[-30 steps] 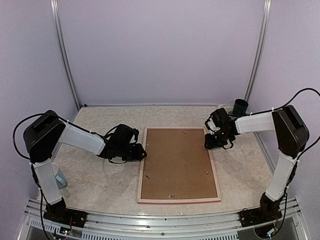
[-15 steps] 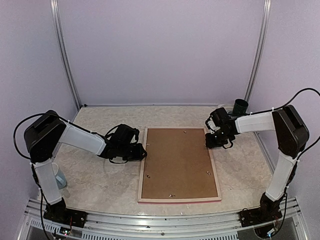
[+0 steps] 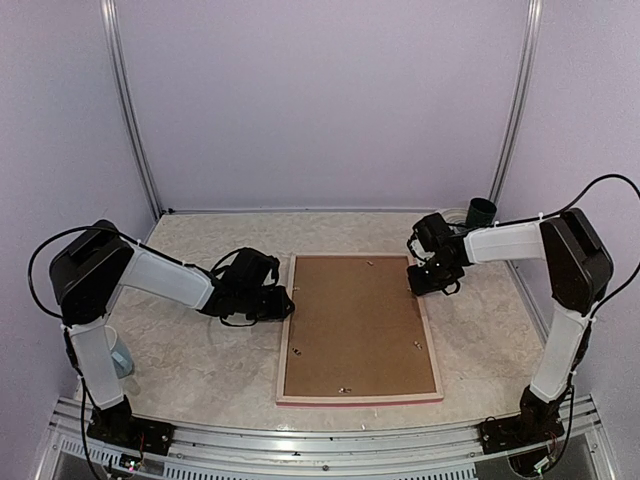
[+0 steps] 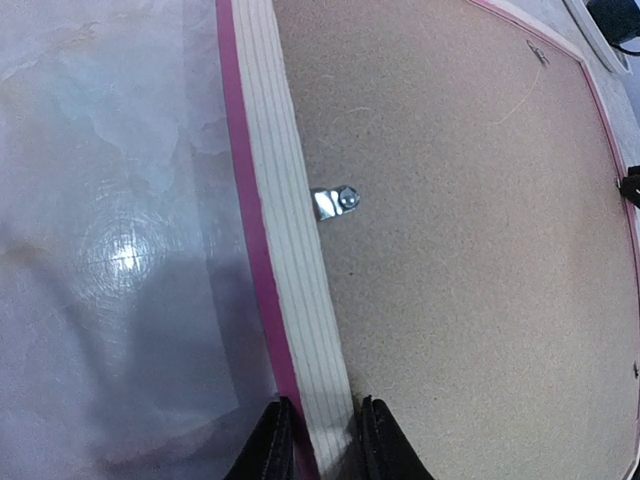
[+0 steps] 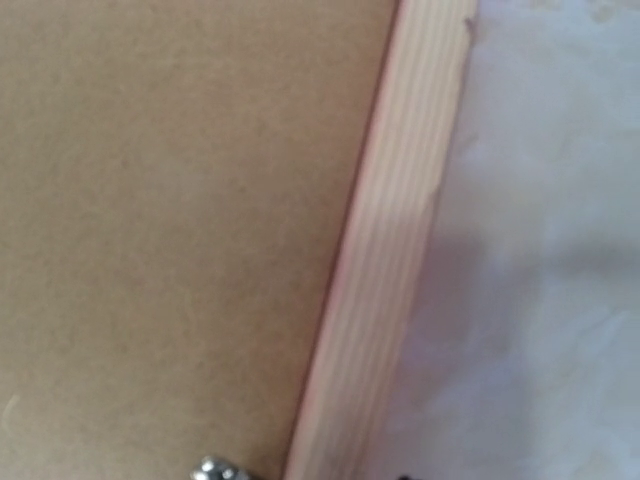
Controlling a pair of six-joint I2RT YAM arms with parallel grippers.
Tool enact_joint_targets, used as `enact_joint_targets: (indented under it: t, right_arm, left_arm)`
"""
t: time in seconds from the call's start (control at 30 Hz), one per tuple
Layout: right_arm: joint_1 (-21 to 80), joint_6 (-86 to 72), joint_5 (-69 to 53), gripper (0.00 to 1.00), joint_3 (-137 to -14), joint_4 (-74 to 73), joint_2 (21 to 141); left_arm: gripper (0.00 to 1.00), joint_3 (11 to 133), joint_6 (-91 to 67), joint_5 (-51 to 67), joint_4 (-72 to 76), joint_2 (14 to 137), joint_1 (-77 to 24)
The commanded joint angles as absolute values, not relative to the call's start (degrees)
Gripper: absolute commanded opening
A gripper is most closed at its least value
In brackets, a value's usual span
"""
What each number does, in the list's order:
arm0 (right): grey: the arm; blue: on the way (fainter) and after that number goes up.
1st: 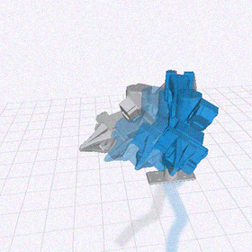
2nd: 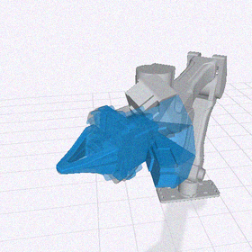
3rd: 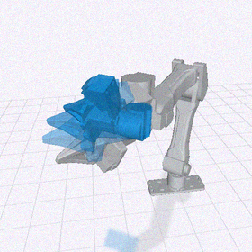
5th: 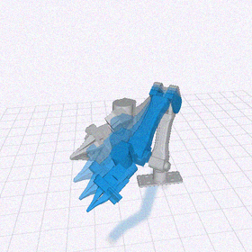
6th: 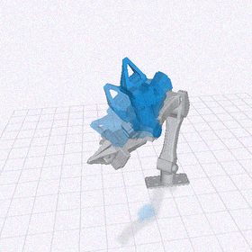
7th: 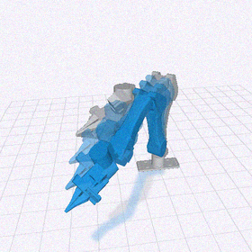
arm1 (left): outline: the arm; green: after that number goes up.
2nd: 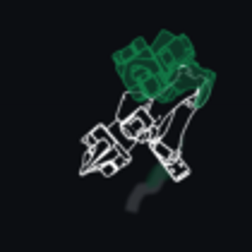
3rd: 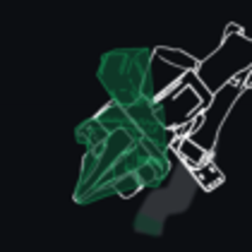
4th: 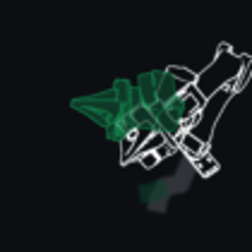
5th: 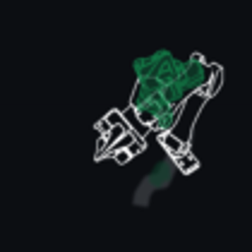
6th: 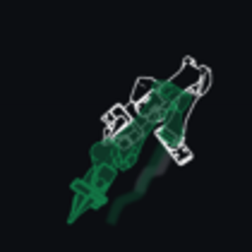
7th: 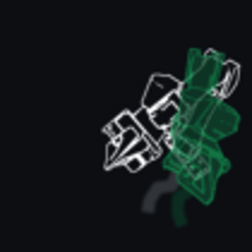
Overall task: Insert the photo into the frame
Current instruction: Press the fastener onto the backboard.
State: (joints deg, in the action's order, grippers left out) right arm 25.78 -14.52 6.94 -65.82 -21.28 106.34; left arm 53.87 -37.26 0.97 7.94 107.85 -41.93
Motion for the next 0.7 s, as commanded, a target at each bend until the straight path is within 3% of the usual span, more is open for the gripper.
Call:
enact_joint_targets:
  t: [0.0,0.17,0.67]
  right_arm:
    - [26.2,-12.4,10.5,0.36,-68.6,-24.7,108.3]
    - [26.3,-12.2,8.7,0.38,-68.7,-25.6,109.2]
    - [27.4,-10.2,4.4,0.48,-72.1,-29.6,109.4]
  left_arm:
    - [0.22,55.4,-35.2,-2.0,3.0,109.7,-42.2]
    - [0.16,56.2,-34.6,-2.8,0.6,109.5,-41.8]
    - [0.16,59.0,-31.5,-5.6,-5.1,109.5,-41.6]
